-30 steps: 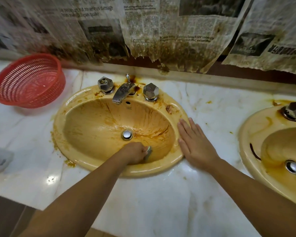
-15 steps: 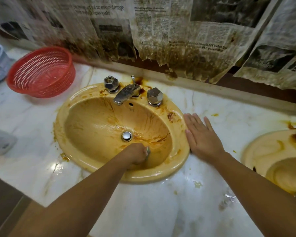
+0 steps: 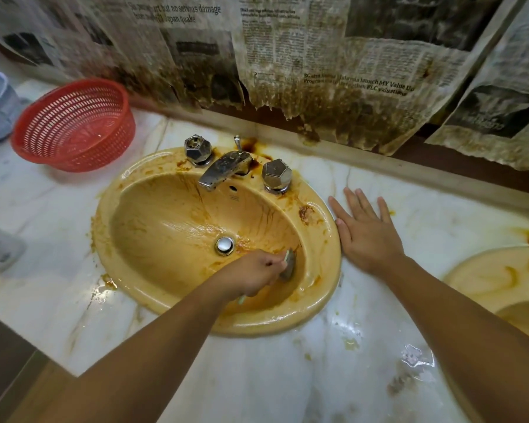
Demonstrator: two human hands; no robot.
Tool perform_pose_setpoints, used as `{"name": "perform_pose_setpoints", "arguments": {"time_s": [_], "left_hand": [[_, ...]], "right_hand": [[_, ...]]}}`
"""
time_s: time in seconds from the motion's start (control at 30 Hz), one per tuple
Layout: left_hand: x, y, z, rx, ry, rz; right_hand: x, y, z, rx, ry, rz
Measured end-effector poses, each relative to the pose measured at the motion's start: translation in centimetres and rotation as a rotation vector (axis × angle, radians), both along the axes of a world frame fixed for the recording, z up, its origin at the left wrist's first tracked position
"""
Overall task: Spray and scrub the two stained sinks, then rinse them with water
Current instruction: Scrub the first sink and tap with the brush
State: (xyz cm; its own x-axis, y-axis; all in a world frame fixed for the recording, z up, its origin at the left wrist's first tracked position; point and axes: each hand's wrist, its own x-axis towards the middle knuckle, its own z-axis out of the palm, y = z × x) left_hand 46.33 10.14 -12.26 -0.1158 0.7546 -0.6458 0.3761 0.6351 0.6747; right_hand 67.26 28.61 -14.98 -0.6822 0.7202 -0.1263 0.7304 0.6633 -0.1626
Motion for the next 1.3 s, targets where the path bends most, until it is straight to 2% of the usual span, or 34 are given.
{"name": "perform_pose_setpoints", "arguments": {"time_s": [0.07, 0.1, 0.17, 0.23, 0.3, 0.37, 0.43, 0.5, 0.57, 0.63, 0.7, 0.77, 0.8, 0.87, 0.93, 1.07, 1.2, 1.23, 1.3], "left_hand": [[0.4, -0.4, -0.2, 0.054, -0.050, 0.021], [0.1, -0.8, -0.7, 0.038, 0.020, -0.041], [-1.1, -1.4, -1.5, -0.106, 0.278, -0.243], [-1.5, -0.5, -1.3, -0.240, 0.422, -0.293], [-0.4, 1.2, 0.2, -0.166, 0.341, -0.264], [1.0, 2.0, 0.9, -0.005, 0.228, -0.126], [1.6, 1.0, 0.7, 0.058, 0.213, -0.110], [1.5, -0.6, 0.2, -0.029, 0.292, -0.200], [1.0, -0.5, 0.0, -0.169, 0.349, -0.186], [1.0, 1.2, 1.0, -0.179, 0.204, -0.020], [1.8, 3.3, 2.0, -0.006, 0.050, 0.252], [3.0, 3.5, 2.6, 0.092, 0.038, 0.348], [3.7, 2.6, 2.5, 0.087, 0.085, 0.315], [4.3, 0.6, 1.5, -0.044, 0.183, 0.186], [3.7, 0.6, 0.9, -0.105, 0.147, 0.201], [3.7, 2.7, 2.2, 0.159, 0.018, 0.385], [3.7, 0.4, 0.8, -0.021, 0.146, 0.154], [3.4, 0.8, 1.1, -0.015, 0.145, 0.149], [3.3, 2.3, 2.4, 0.128, 0.142, 0.195]], "right_hand": [[0.0, 0.2, -0.1, 0.007, -0.006, -0.006], [-0.1, 0.2, -0.3, 0.010, -0.009, -0.004], [-0.1, 0.1, -0.4, 0.014, -0.004, -0.006], [-0.1, 0.1, -0.5, 0.011, -0.002, 0.000], [-0.1, 0.1, -0.5, 0.015, 0.001, 0.002], [-0.1, 0.2, -0.6, 0.023, -0.001, 0.001], [-0.1, 0.2, -0.6, 0.030, -0.006, 0.004], [-0.1, 0.1, -0.7, 0.036, -0.006, 0.002], [-0.2, 0.1, -0.7, 0.034, -0.006, 0.002], [-0.2, 0.1, -0.6, 0.029, -0.012, 0.006], [-0.2, 0.1, -0.5, 0.025, -0.017, 0.004], [-0.2, 0.1, -0.4, 0.022, -0.017, 0.007], [-0.2, 0.1, -0.4, 0.022, -0.017, 0.012], [-0.3, 0.1, -0.4, 0.027, -0.016, 0.010], [-0.2, 0.1, -0.4, 0.024, -0.013, 0.009], [-0.3, 0.1, -0.4, 0.028, -0.013, 0.004], [-0.3, 0.0, -0.4, 0.027, -0.010, -0.003], [-0.3, 0.0, -0.4, 0.028, -0.010, -0.004], [-0.3, 0.0, -0.4, 0.031, -0.010, -0.006]]}}
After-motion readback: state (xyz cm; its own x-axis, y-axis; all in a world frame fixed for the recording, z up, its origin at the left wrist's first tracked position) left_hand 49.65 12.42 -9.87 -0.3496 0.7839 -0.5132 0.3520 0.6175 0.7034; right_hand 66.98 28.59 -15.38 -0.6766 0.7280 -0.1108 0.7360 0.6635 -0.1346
